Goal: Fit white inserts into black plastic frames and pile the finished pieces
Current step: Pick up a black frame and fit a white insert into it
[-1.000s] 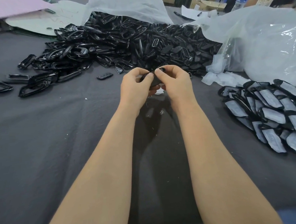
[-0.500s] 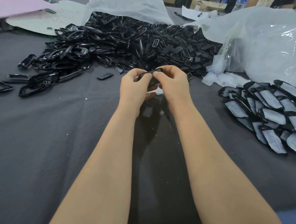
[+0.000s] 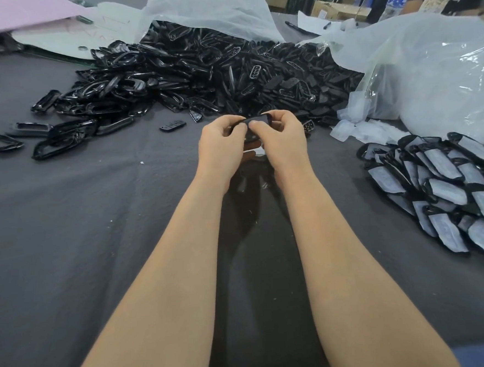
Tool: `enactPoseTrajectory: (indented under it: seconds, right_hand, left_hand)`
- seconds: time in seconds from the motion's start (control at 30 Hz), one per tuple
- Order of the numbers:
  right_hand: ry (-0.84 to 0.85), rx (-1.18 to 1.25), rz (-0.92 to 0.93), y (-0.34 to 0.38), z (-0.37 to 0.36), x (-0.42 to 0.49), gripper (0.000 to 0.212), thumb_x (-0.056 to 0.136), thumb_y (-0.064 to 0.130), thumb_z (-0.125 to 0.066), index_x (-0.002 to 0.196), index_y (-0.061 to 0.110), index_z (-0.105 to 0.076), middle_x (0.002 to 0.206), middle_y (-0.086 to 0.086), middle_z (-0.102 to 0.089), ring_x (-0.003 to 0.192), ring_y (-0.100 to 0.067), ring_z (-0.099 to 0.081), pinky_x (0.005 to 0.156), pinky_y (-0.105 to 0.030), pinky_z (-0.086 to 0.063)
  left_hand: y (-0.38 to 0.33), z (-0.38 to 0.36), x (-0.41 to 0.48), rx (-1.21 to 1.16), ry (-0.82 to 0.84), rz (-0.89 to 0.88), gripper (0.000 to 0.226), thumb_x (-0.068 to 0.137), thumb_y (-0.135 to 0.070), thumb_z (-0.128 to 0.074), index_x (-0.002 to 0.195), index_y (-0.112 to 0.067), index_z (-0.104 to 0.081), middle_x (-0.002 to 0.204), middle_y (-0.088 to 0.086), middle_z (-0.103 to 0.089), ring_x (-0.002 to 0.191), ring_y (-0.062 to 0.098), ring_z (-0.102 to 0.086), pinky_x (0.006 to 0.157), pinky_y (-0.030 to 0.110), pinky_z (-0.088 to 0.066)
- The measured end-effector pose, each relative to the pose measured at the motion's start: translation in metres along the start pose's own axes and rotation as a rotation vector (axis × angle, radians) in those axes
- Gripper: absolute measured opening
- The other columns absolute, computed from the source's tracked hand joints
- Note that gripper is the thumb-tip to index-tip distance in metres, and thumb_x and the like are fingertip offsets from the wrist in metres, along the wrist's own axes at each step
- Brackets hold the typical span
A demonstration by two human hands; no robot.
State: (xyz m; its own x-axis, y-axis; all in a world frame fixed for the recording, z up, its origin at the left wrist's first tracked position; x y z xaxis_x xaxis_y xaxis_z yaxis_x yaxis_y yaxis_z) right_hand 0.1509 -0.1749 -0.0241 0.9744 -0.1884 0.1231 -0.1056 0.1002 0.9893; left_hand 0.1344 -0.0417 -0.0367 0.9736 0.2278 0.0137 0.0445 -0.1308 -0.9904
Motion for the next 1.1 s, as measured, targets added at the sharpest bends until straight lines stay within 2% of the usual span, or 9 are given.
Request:
enactPoseTrajectory:
  seconds: [0.13, 0.23, 0.4, 0.5, 0.6, 0.83, 0.93, 1.0, 1.1]
  right_hand:
    - [-0.093, 0.020, -0.021, -0.002, 0.009, 0.002, 0.009, 0.087, 0.010, -0.059, 0.083, 0.019, -0.060, 0.080, 0.002, -0.063, 0.075, -0.012, -0.059, 0.070, -0.029, -0.051]
    - [-0.120, -0.007, -0.049, -0.006, 0.013, 0.004, 0.011, 0.089, 0.013, -0.055, 0.083, 0.020, -0.062, 0.085, 0.000, -0.065, 0.087, -0.018, -0.062, 0.085, -0.039, -0.053]
    - [-0.011, -0.050, -0.041, -0.005, 0.007, 0.006, 0.014, 0.091, 0.014, -0.058, 0.083, 0.025, -0.059, 0.081, 0.002, -0.064, 0.076, -0.012, -0.061, 0.073, -0.030, -0.052]
    - [0.064, -0.211, 0.028, -0.002, 0.001, 0.005, 0.016, 0.091, 0.016, -0.060, 0.077, 0.023, -0.060, 0.074, -0.001, -0.066, 0.074, -0.017, -0.064, 0.079, -0.040, -0.056]
    - [0.041, -0.269, 0.083, 0.003, 0.002, 0.006, 0.020, 0.091, 0.017, -0.060, 0.072, 0.023, -0.060, 0.069, 0.002, -0.065, 0.074, -0.018, -0.064, 0.084, -0.045, -0.055]
    - [0.006, -0.167, 0.019, -0.005, 0.007, 0.007, 0.020, 0.092, 0.012, -0.059, 0.074, 0.020, -0.060, 0.068, 0.002, -0.063, 0.067, -0.011, -0.062, 0.078, -0.035, -0.057]
    - [0.055, -0.160, 0.020, -0.004, -0.001, 0.005, 0.002, 0.089, 0.010, -0.063, 0.088, 0.012, -0.063, 0.078, -0.003, -0.067, 0.072, -0.014, -0.064, 0.078, -0.034, -0.057]
    - [0.060, -0.173, 0.013, -0.006, -0.003, 0.004, 0.015, 0.087, 0.009, -0.065, 0.101, 0.008, -0.060, 0.090, -0.009, -0.069, 0.081, -0.021, -0.067, 0.082, -0.038, -0.057]
    - [0.026, -0.167, 0.013, -0.004, 0.000, 0.003, 0.020, 0.086, 0.008, -0.066, 0.102, 0.012, -0.054, 0.095, -0.009, -0.068, 0.088, -0.025, -0.068, 0.084, -0.039, -0.056]
  left_hand:
    - [0.002, -0.004, 0.001, -0.027, 0.028, 0.023, 0.016, 0.098, -0.006, -0.049, 0.097, -0.016, -0.062, 0.089, 0.000, -0.068, 0.063, 0.005, -0.070, 0.057, 0.019, -0.055]
    - [0.003, -0.007, 0.001, -0.011, 0.047, 0.025, 0.015, 0.099, -0.007, -0.048, 0.101, -0.015, -0.061, 0.093, 0.002, -0.068, 0.066, 0.007, -0.071, 0.058, 0.020, -0.055]
    - [0.004, 0.000, 0.004, 0.009, 0.021, 0.008, 0.016, 0.100, -0.007, -0.047, 0.098, -0.018, -0.059, 0.091, 0.003, -0.068, 0.075, 0.014, -0.072, 0.064, 0.020, -0.056]
    - [0.003, 0.007, 0.007, 0.066, -0.028, -0.018, 0.014, 0.099, -0.009, -0.050, 0.103, -0.019, -0.059, 0.089, -0.002, -0.064, 0.078, 0.013, -0.071, 0.069, 0.020, -0.057]
    - [0.001, 0.009, 0.006, 0.085, -0.050, -0.044, 0.015, 0.098, -0.010, -0.053, 0.109, -0.016, -0.060, 0.089, 0.001, -0.066, 0.076, 0.011, -0.070, 0.069, 0.021, -0.058]
    - [-0.002, 0.008, 0.003, 0.223, -0.048, -0.074, 0.024, 0.094, -0.011, -0.060, 0.117, -0.017, -0.054, 0.082, 0.002, -0.070, 0.063, 0.002, -0.066, 0.068, 0.022, -0.057]
    - [-0.003, 0.010, 0.003, 0.194, -0.062, -0.070, 0.023, 0.095, -0.007, -0.058, 0.112, -0.021, -0.054, 0.083, 0.003, -0.070, 0.060, 0.001, -0.066, 0.068, 0.021, -0.057]
    - [-0.003, 0.011, 0.004, 0.200, -0.067, -0.075, 0.026, 0.095, -0.005, -0.057, 0.119, -0.015, -0.057, 0.090, 0.007, -0.071, 0.063, 0.006, -0.067, 0.070, 0.022, -0.057]
    - [0.000, 0.008, 0.005, 0.177, -0.045, -0.053, 0.030, 0.095, -0.002, -0.054, 0.124, -0.007, -0.057, 0.097, 0.012, -0.071, 0.067, 0.009, -0.067, 0.069, 0.020, -0.057]
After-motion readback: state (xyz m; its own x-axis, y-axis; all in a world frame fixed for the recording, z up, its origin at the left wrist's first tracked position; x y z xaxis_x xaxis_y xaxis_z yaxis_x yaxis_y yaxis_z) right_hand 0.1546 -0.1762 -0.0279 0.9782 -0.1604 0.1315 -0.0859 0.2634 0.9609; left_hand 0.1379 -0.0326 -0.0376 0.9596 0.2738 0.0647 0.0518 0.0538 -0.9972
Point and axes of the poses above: each hand's wrist, its own x-axis towards the middle knuckle, its own z-axis out of the back of the hand, y = z × x, the point moved 10 cm from there along x, towards the middle knuckle
